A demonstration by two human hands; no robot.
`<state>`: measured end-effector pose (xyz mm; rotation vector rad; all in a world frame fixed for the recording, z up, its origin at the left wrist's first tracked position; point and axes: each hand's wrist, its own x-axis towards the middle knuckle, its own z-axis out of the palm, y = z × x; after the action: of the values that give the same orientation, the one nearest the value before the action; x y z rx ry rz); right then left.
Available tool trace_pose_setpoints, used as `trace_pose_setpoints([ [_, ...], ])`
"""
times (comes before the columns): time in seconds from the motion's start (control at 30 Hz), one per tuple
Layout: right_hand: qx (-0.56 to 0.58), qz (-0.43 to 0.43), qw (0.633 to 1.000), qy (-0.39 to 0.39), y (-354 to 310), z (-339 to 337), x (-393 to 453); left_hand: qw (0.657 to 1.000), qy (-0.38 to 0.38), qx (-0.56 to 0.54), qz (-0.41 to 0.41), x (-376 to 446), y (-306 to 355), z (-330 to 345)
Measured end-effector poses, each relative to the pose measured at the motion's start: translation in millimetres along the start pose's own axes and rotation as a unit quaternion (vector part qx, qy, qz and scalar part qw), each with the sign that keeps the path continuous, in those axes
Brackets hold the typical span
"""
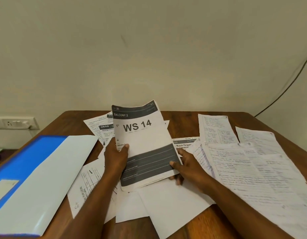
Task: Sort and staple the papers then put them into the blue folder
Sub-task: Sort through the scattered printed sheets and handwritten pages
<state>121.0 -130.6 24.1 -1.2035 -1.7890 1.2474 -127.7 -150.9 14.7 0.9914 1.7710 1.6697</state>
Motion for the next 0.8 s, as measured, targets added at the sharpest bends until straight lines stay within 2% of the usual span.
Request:
trace_pose_setpoints([
  [0.17, -0.006, 0.014, 1.0, -0.006, -0.3, 2.3, 1.7, 0.999, -0.017, -0.023, -0.02, 3.3, -4.0, -5.6],
  [0.33, 0.001, 0.045, 0.998, -0.049, -11.5, -6.0, 5.0, 0.997, -0.029, -0.048, -0.045, 8.1, -10.5, -6.1],
  [0.4, 0.011, 0.048, 0.999, -0.011, -14.3, -12.7, 13.8, 0.998, -0.024, -0.046, -0.048, 10.4, -14.1, -5.8],
  [0.43, -0.008, 0.031, 0.999, 0.025, -12.8, -17.3, 21.0, 0.998, -0.022, -0.044, -0.049, 11.5, -15.9, -5.8],
  [0.5, -0.09, -0.057, 0.99, 0.095, -6.4, -25.3, 37.1, 0.998, -0.018, -0.042, -0.049, 12.3, -17.4, -6.1],
  [0.57, -0.218, -0.141, 0.957, 0.13, 7.3, -31.0, 51.1, 0.998, -0.014, -0.032, -0.051, 13.1, -19.5, -5.2],
  [0.63, -0.329, -0.151, 0.928, 0.086, 18.7, -33.9, 59.4, 0.998, -0.008, -0.017, -0.052, 11.6, -18.6, -3.9],
  [0.73, -0.415, -0.118, 0.901, -0.036, 39.4, -37.3, 64.9, 0.999, 0.0, -0.018, -0.05, 8.6, -16.5, 0.9],
  [0.8, -0.439, -0.123, 0.888, -0.059, 44.7, -35.0, 65.6, 0.998, 0.006, -0.028, -0.048, 7.8, -16.5, -1.8],
])
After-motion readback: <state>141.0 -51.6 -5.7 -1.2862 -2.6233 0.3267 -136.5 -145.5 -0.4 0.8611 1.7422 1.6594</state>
